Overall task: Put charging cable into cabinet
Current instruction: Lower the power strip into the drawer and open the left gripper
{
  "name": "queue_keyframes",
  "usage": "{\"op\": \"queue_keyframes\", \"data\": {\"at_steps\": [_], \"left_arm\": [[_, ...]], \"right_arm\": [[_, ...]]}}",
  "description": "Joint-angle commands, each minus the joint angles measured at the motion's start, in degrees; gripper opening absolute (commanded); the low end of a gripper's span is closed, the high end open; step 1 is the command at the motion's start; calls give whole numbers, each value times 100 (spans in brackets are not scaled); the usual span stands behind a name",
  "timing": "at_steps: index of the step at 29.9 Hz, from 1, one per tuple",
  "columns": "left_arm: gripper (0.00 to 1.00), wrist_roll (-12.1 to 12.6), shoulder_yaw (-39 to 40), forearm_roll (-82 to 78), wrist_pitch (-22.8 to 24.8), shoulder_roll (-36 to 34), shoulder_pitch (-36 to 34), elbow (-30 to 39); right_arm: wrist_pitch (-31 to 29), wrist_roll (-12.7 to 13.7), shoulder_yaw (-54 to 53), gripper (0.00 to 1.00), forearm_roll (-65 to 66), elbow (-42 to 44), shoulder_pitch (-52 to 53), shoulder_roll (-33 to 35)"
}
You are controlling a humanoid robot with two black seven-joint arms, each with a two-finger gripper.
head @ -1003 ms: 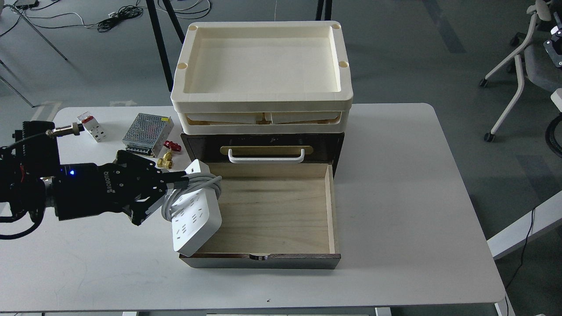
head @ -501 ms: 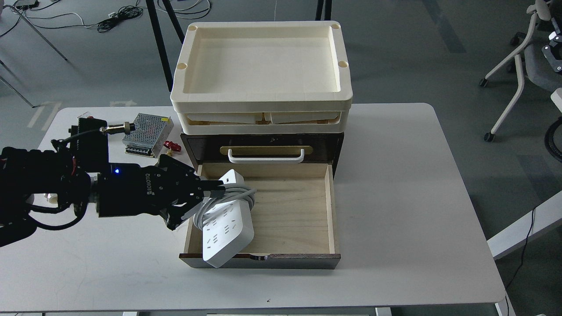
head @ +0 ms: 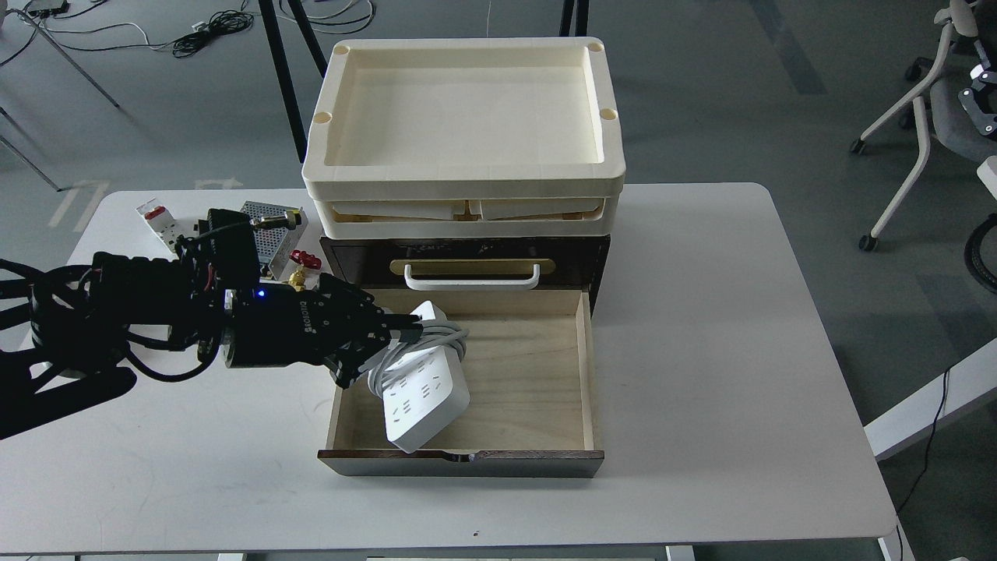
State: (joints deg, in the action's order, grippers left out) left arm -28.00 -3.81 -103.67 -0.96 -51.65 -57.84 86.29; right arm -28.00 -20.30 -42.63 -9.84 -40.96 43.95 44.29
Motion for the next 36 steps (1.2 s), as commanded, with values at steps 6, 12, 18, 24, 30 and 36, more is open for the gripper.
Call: {"op": "queue_keyframes", "data": {"at_steps": [6, 12, 18, 24, 30, 36], "left_arm": [[0, 0, -15, -4, 26, 383, 212, -543], [0, 0, -15, -4, 34, 603, 238, -920], [0, 0, -15, -13, 52, 717, 247, -1263], [0, 0, -15, 5, 96, 717, 247, -1456], [0, 0, -15, 14, 87, 700, 247, -1633], [0, 0, -15, 14, 131, 682, 247, -1572]], "right_arm": [[0, 0, 1, 99, 0, -9, -9, -8], [0, 0, 9, 99, 0, -17, -9, 0], [0, 0, 9, 99, 0, -35, -9, 1], [0, 0, 9, 99, 0, -35, -27, 1], [0, 0, 1, 99, 0, -35, -53, -8], [0, 0, 1, 99, 0, -35, -53, -26]]}}
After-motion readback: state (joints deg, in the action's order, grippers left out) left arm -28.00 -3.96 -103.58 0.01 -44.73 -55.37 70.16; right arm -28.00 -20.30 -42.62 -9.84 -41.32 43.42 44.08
